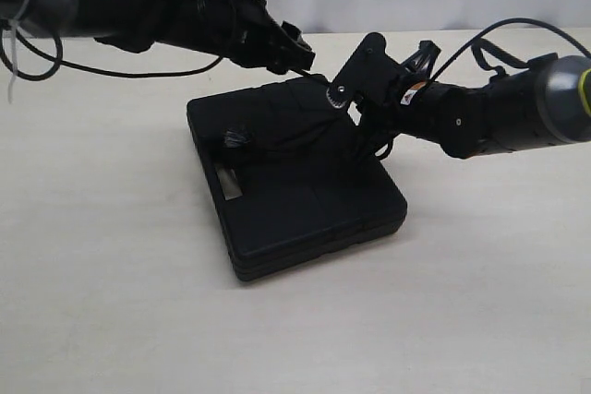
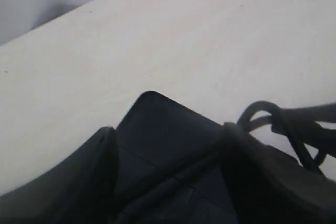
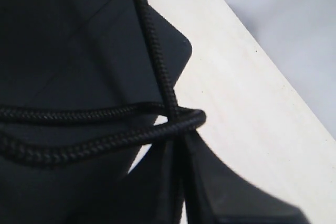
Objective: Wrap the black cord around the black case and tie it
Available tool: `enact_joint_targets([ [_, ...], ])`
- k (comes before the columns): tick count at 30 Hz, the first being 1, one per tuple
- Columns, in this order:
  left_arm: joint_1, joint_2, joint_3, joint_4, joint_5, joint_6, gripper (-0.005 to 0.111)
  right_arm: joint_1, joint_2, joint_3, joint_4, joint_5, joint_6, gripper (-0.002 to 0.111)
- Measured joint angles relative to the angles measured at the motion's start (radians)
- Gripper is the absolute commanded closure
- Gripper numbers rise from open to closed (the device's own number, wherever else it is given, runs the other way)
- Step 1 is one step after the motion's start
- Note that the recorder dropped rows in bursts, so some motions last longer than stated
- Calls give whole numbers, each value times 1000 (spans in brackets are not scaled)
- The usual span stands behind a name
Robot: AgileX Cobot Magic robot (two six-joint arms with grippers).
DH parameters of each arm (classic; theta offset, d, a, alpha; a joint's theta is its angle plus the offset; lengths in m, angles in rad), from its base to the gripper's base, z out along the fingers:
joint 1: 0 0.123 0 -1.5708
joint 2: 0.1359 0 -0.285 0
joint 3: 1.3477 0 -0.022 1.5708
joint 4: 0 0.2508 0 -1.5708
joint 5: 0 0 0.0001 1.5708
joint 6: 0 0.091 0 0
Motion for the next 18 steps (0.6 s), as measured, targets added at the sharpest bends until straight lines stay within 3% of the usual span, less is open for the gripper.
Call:
enact_joint_targets([
  [10, 0, 11, -8, 16, 134, 397, 53, 0, 0, 0, 0, 0, 0, 104],
  [15, -2, 11, -8, 231, 217, 619, 53, 0, 0, 0, 0, 0, 0, 104],
  [18, -2, 11, -8, 272, 174, 688, 53, 0, 0, 0, 0, 0, 0, 104],
])
